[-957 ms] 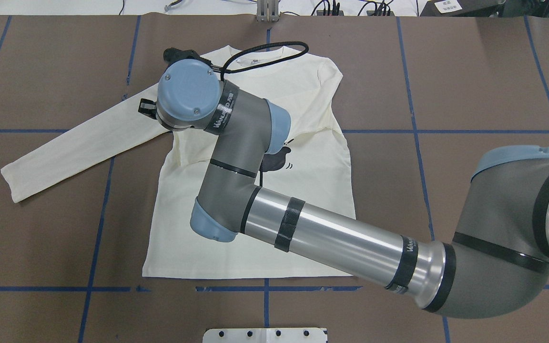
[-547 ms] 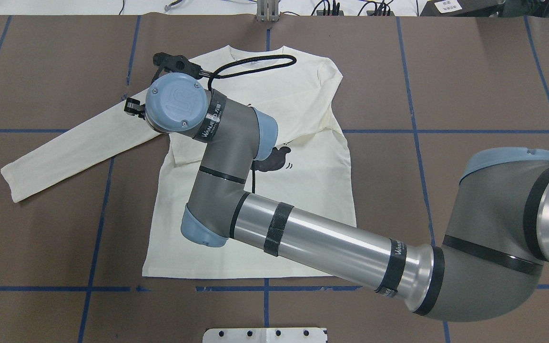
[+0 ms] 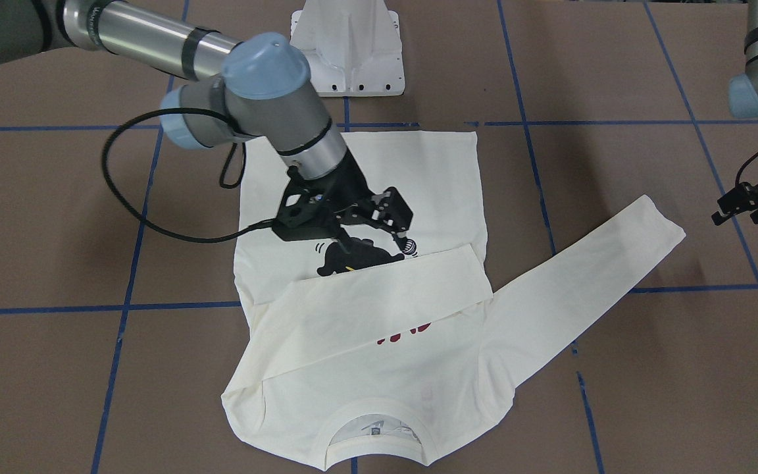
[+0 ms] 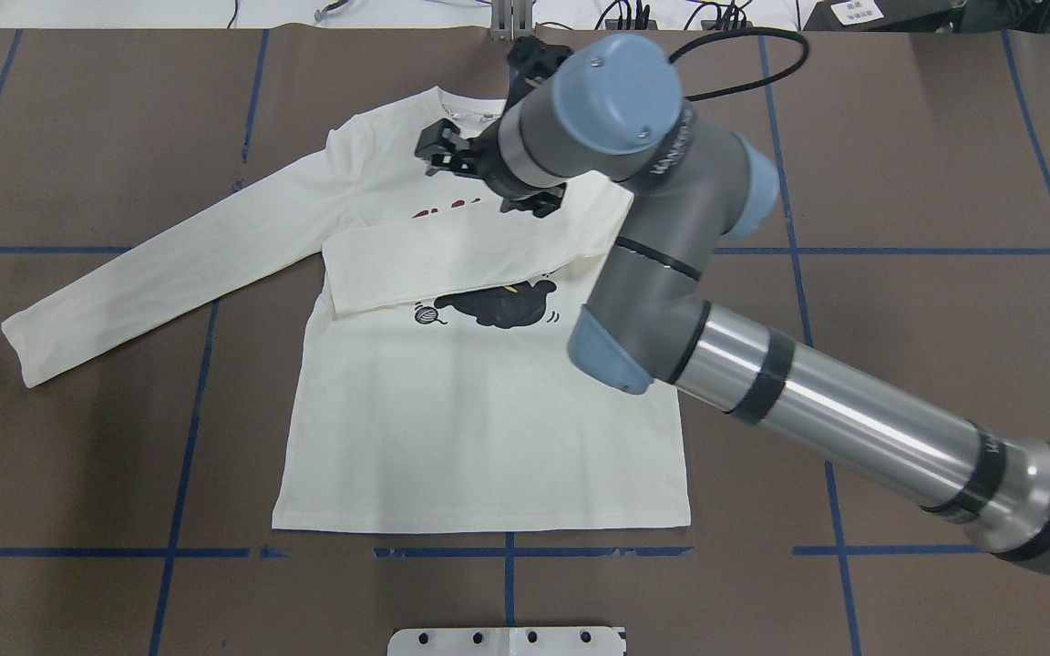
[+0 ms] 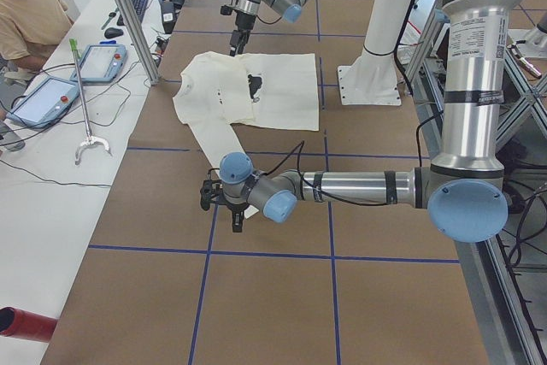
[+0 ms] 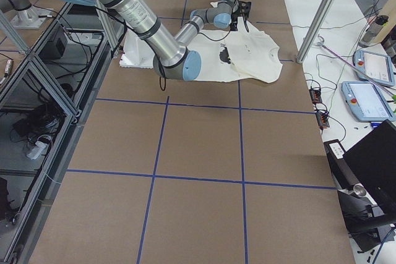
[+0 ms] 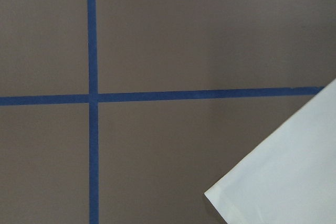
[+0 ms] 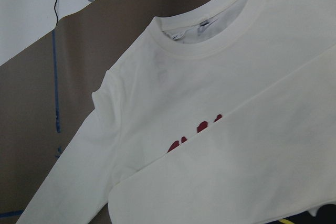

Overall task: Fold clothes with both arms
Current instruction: 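Grasp the sleeve cuff with the right gripper and lay it across the chest, then release the sleeve with the right gripper while the left gripper reaches the other cuff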

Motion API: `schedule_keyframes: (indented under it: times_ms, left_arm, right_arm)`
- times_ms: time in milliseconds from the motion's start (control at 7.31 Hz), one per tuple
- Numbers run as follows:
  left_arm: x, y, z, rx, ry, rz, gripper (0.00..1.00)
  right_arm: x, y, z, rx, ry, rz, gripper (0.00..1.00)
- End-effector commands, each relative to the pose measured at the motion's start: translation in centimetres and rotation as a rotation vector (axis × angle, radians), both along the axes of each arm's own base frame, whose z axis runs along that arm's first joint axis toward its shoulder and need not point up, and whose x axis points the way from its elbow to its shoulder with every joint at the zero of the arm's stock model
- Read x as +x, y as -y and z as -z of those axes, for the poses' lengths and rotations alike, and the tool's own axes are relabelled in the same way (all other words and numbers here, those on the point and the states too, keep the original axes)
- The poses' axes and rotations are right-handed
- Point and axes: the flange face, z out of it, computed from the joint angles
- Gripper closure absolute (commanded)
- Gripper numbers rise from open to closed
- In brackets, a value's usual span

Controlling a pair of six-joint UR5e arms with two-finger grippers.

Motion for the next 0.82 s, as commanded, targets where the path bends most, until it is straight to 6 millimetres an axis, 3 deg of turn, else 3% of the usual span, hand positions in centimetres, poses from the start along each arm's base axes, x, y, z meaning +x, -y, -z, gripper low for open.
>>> schedule_keyframes:
  times_ms: [0, 137, 684]
  left_arm:
    - [3.9, 0.2, -0.3, -0.032, -0.002, -0.035, 0.25]
    - [4.8, 0.6, -0.5, -0.036, 0.000, -0.047, 0.28]
    - [7.8, 0.0, -1.5, -0.041, 0.027, -0.099, 0.38]
  right_arm:
    - [10.7, 0.1, -7.7, 0.024, -0.026, 0.063, 0.00]
    - [11.4, -0.1, -9.2, 0.051, -0.051, 0.074, 0.00]
    - [11.0, -0.1, -9.6, 0.057, -0.062, 0.072, 0.00]
